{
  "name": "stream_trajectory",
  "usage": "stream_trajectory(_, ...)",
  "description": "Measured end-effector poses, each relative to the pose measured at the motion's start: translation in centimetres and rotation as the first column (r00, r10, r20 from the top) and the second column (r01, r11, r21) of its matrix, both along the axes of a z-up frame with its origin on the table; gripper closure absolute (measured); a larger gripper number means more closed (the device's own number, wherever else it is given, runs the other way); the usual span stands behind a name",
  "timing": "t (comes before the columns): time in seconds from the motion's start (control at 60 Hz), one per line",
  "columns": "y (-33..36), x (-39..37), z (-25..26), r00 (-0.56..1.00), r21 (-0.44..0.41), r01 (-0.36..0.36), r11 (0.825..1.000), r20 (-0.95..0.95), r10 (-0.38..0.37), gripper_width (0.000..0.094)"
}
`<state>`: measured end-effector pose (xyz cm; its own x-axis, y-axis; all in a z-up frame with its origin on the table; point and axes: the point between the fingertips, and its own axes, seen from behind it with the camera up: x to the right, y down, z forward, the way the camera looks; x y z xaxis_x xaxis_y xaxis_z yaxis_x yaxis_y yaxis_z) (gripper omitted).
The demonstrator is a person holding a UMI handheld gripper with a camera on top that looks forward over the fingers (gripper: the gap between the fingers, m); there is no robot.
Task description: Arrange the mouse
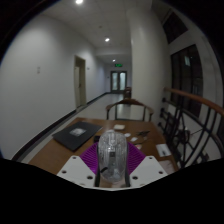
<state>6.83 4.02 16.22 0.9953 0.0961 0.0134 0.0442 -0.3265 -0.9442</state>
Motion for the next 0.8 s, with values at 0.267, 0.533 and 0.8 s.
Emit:
stream_trajectory(0.267,-2.5,13.0,-12.1,0.988,-0.236,0.154,0.959,0.034,-0.15,0.0599)
stream_trajectory(0.533,-2.3,14.3,-17.7,0.99,-0.328,0.139,0.934,0.027,-0.138,0.0447)
stream_trajectory(0.8,-8.7,15.4,-13.7,0.99,-0.32,0.141,0.937,0.041,-0.135,0.0081)
